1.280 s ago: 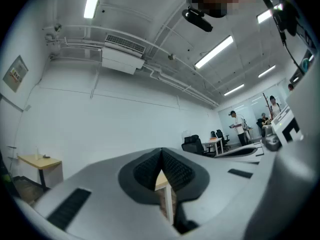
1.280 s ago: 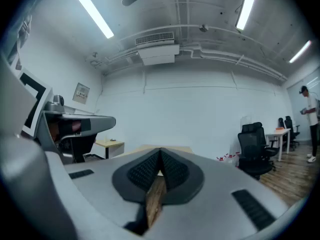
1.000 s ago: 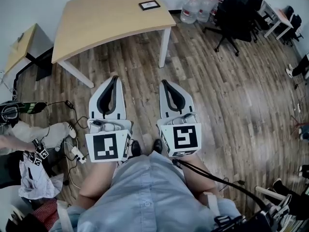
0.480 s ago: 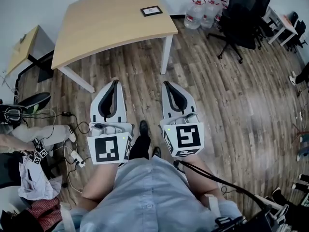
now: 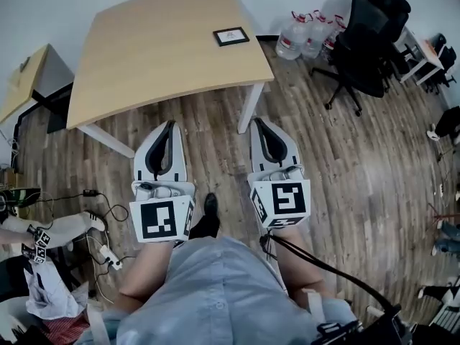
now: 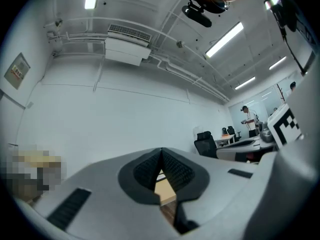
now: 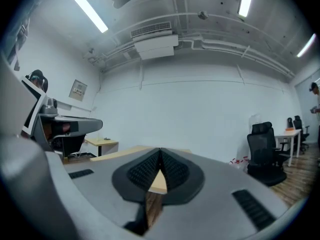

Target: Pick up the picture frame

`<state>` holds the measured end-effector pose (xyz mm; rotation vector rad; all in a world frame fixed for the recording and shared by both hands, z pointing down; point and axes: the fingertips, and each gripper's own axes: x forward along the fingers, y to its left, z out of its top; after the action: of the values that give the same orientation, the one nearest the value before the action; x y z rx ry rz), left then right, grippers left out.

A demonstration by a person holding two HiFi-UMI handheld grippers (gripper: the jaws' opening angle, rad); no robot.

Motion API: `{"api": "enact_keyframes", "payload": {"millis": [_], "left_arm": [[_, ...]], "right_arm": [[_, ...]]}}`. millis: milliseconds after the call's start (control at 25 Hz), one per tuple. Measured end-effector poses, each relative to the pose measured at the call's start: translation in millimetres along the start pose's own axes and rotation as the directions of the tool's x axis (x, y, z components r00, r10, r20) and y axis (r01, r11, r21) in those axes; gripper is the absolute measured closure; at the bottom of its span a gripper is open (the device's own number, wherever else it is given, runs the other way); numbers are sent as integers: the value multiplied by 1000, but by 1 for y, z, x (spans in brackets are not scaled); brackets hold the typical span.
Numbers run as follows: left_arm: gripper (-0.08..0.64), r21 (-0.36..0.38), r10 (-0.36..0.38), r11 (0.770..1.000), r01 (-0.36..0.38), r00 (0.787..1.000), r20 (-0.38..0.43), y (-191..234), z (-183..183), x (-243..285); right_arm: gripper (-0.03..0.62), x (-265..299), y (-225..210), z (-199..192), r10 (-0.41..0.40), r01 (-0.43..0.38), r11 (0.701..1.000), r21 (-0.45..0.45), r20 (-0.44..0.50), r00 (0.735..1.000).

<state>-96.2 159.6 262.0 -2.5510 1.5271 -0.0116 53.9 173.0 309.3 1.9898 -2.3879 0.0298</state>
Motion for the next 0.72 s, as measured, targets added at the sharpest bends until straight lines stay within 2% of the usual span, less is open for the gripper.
{"api": "enact_keyframes", "payload": {"millis": [400, 720], "left_arm": [[558, -8, -19, 1000, 19, 999, 36, 69, -8, 109], [558, -28, -46, 999, 46, 999, 14, 70, -35, 152]], "right_arm": [[591, 132, -14, 18, -17, 17, 1000, -6, 12, 1000], [591, 164, -36, 3, -37, 37, 999, -19, -13, 999]]}}
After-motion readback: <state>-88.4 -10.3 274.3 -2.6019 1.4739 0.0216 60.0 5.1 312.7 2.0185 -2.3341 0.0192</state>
